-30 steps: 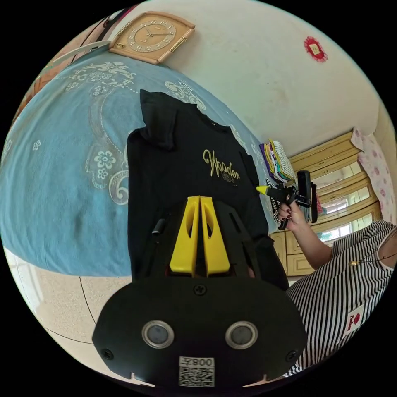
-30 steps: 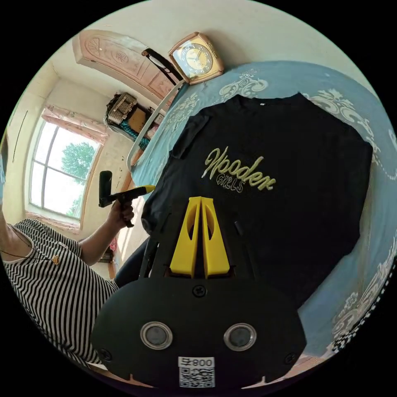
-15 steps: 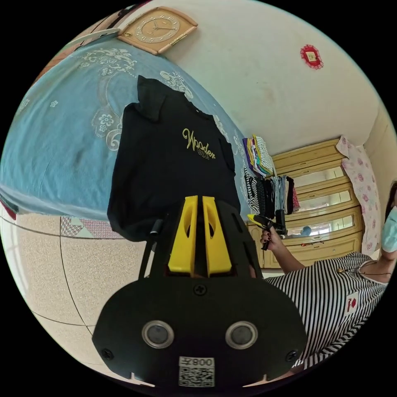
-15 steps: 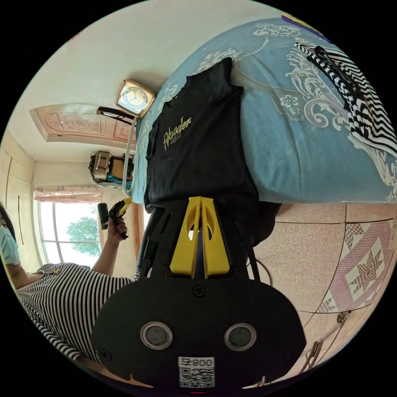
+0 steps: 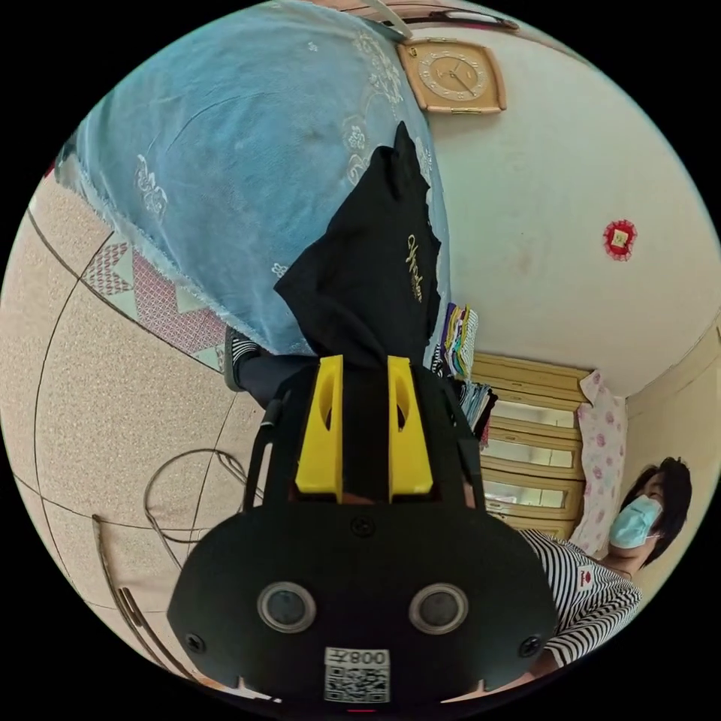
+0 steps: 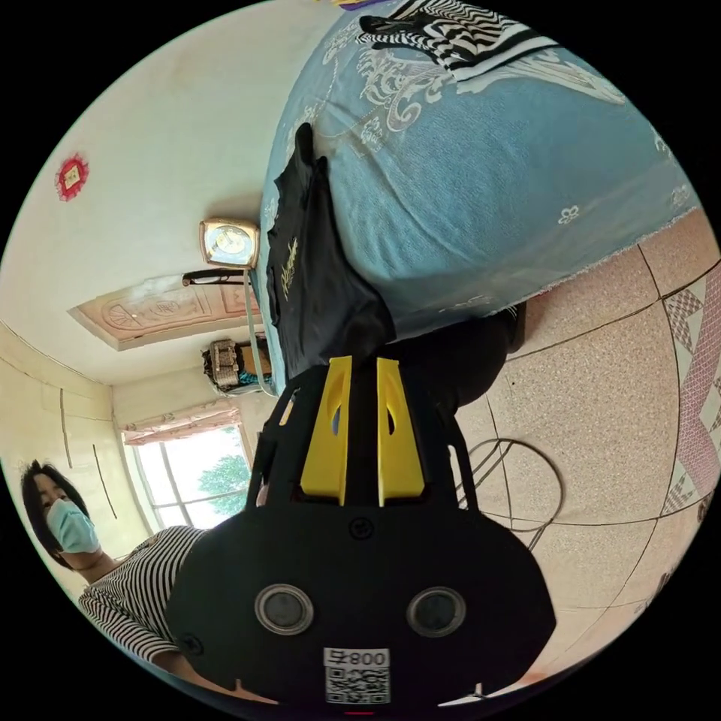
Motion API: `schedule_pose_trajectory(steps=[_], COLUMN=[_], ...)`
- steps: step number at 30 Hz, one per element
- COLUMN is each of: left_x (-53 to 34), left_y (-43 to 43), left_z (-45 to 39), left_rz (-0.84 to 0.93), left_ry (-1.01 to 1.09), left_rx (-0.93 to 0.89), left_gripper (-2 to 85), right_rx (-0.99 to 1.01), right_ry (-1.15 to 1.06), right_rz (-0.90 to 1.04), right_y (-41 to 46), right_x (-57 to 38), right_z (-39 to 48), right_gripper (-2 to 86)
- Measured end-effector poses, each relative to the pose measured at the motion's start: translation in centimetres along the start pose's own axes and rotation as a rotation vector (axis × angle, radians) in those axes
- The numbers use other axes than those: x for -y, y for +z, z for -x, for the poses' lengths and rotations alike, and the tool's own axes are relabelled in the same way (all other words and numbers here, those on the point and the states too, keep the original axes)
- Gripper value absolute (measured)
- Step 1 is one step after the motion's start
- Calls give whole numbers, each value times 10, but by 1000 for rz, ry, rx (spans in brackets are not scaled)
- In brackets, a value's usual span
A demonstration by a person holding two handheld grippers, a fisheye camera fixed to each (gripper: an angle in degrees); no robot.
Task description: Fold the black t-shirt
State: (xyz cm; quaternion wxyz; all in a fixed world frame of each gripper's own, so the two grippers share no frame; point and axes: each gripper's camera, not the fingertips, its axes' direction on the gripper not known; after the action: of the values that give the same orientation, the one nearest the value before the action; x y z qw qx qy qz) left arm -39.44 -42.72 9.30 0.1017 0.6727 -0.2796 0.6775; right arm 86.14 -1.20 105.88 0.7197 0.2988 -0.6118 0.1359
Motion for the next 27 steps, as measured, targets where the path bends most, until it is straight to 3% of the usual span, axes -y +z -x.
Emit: schedule_pose_trajectory(steps=[5,18,27], left_x=[10,21,24], left_y=[-10,-44,-37], left_z=[30,89,88], left_rz=[-12,-191,-111], left_ry=[-77,-214,-139], left_rx=[-71,-181,-116], left_gripper=[114,124,48], right_rx=[136,150,154], right_ry=[82,171,155], right_rz=[-77,-100,-61], right_y=[-20,-59,-56], right_x=[-15,-54,-86], right_z=[-4,10,39], right_gripper=[70,73,40])
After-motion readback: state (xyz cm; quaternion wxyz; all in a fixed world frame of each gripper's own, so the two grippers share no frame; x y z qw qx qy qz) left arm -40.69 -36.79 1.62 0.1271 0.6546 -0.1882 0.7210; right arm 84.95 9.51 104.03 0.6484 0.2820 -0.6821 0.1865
